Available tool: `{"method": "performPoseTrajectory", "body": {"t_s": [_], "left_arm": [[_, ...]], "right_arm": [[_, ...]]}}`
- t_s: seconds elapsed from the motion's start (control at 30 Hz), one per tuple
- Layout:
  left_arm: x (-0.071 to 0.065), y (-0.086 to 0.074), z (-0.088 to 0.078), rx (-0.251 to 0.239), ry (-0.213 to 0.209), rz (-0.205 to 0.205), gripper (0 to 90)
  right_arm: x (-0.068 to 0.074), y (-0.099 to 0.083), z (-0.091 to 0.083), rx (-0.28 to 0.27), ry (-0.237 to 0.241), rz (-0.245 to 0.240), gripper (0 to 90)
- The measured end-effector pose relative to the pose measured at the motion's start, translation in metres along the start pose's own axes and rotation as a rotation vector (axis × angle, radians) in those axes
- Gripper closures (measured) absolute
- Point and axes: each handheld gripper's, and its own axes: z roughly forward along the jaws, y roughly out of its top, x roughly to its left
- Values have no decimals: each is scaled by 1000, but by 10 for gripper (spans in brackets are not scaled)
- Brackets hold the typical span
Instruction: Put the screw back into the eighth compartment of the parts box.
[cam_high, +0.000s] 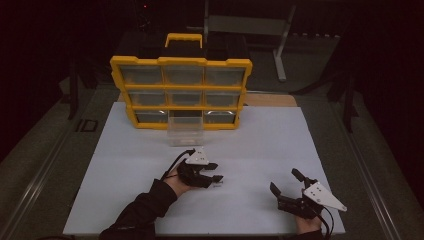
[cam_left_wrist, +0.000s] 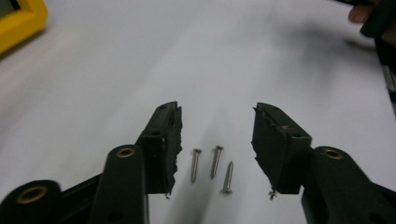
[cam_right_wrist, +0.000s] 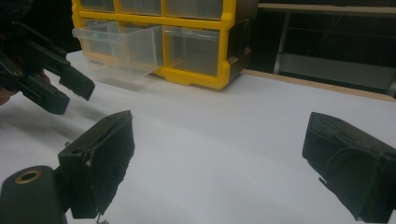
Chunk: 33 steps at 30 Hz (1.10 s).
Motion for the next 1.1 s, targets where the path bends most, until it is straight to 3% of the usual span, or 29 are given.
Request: {"method": "performPoseTrajectory", "body": {"t_s": [0.27,0.47,0.7,1.1], "left_arm": [[5,-6,10,68,37,-4,647],[9,-9,15,83,25,-24,694],[9,-12,26,143,20,-16,743],[9,-11,29,161,30,-20,815]], "right_arm": [[0,0,0,3,4,0,91],[-1,-1,0,6,8,5,91],[-1,-1,0,5,9,6,91],[0,-1,1,11,10,5,91]]}}
